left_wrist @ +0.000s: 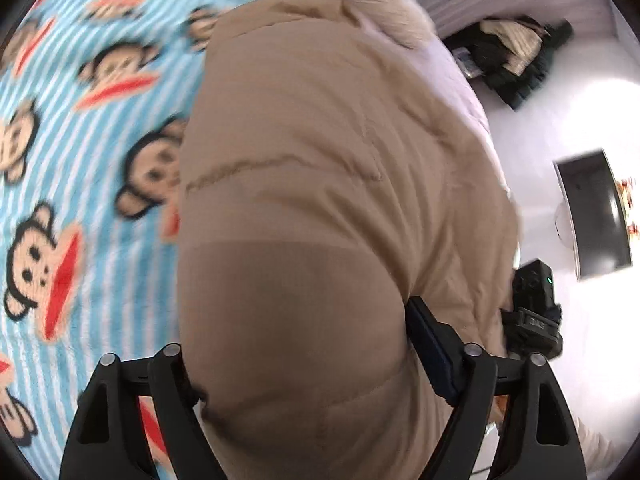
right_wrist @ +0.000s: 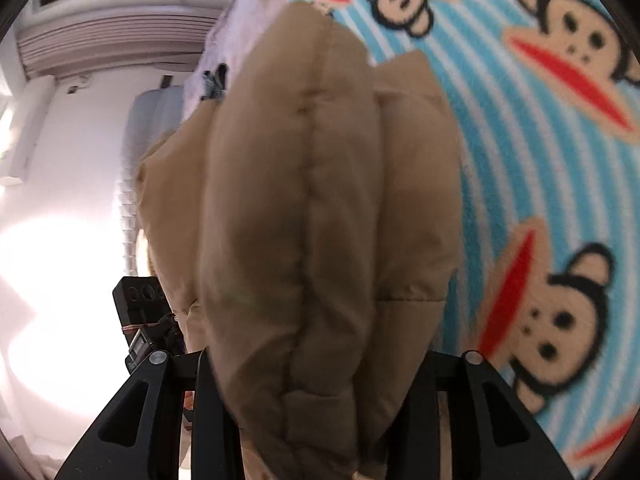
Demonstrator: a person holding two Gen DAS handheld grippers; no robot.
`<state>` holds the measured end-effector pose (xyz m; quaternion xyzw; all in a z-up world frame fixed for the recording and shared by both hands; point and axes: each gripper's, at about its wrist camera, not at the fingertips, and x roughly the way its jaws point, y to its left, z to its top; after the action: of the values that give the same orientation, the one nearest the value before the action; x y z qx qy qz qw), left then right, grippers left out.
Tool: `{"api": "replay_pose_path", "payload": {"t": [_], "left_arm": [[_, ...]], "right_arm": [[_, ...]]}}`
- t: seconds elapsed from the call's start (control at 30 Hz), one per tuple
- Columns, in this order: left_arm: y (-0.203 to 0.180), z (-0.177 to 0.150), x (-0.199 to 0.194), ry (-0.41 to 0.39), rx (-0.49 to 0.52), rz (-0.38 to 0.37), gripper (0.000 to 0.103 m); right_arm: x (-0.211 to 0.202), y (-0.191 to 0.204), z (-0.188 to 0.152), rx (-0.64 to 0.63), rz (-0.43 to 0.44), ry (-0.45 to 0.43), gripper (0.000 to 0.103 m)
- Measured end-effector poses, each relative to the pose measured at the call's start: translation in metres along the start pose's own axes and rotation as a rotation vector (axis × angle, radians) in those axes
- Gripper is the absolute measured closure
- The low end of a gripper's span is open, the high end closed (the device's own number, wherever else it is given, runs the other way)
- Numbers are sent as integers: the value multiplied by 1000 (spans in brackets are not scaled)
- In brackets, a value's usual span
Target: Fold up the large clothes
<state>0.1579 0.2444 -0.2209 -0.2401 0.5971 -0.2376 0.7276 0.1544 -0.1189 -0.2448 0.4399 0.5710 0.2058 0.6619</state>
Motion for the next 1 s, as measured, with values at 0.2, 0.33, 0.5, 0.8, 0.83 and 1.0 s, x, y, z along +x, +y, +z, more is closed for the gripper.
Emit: {"api": "replay_pose_path", "payload": {"t": [0.2,0.33,0.5,0.8,0.83,1.0], "left_arm": [[-15,-16,-8,-44,28,93,19],[-39,-18,-40,-150,88,209,19],[-51,-24,-62,-220,168,285,19],[-78,-65,-28,-181,309,408,19],[-79,-66,-27,-175,311,408,19],[-88,-75,-28,-151,353,455,19]], "right_arm": [[-38,16,-12,2,-177,-22,51],[-80,48,-26,-71,-338,-142,55],[-91,104,-70,-210,-277,-200,83],[-26,60,-117,-237,-527,-41,86],[-23,52,-116,-220,-515,-44,86],[-22,34,-109,-122,-482,-64,86]]}}
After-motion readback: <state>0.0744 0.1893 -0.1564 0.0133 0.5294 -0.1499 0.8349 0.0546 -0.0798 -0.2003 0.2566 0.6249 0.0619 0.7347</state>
